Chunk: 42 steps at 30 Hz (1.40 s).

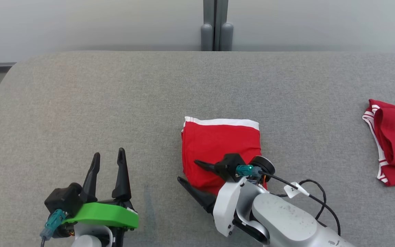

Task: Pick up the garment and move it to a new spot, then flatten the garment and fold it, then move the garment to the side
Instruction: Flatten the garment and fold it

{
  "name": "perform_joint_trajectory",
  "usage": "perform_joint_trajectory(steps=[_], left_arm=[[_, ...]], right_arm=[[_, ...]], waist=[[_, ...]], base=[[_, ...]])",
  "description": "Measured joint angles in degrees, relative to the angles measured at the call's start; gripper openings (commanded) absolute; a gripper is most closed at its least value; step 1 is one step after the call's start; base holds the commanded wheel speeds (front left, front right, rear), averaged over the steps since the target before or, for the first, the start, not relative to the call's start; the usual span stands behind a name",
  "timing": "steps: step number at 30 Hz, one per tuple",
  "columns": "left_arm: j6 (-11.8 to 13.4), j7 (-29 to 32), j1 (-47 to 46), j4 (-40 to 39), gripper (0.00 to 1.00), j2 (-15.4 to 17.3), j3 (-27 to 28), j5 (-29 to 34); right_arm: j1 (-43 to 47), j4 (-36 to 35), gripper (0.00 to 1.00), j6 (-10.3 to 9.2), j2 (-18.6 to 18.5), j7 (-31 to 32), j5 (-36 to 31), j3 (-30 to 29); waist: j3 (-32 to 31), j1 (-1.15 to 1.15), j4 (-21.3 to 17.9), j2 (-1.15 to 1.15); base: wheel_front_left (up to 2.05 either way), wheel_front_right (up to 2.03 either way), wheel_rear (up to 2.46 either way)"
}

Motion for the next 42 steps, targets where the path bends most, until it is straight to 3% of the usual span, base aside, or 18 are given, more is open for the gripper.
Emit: perform_joint_trajectory(steps=[12, 20, 29, 35, 42], left_arm=[[0.0, 0.0, 0.37, -0.23, 1.0, 0.0, 0.12, 0.1], [-0.29, 0.0, 0.71, -0.91, 1.0, 0.0, -0.12, 0.49], [-0.77, 0.0, 2.43, 0.03, 1.0, -0.01, -0.87, 1.03], [-1.35, 0.0, 4.07, 0.4, 1.0, -0.02, 0.41, 1.59], [-1.0, 0.0, 7.87, 0.0, 1.0, -0.03, 2.76, 2.49]], right_arm=[[0.85, -1.26, 1.0, 0.0, -0.02, -5.05, -6.22, -13.45], [3.72, -1.48, 1.0, 0.0, -0.01, -7.34, -14.88, -28.21], [13.35, -7.39, 1.0, 0.0, -0.03, -8.35, -20.46, -45.62], [20.03, -11.35, 1.0, 0.0, -0.03, -8.56, -20.4, -49.59], [25.71, -13.81, 1.0, 0.0, -0.04, -8.57, -20.16, -49.8]], waist=[[-1.15, 0.0, -2.88, 0.0], [-1.75, 0.0, -3.35, 0.0], [-2.89, 0.0, -5.99, 0.0], [-3.52, 0.0, -8.35, 0.0], [-4.33, 0.0, -10.18, 0.0]], base=[[0.0, 0.0, 0.0], [0.0, 0.0, 0.0], [0.0, 0.0, 0.0], [0.0, 0.0, 0.0], [0.0, 0.0, 0.0]])
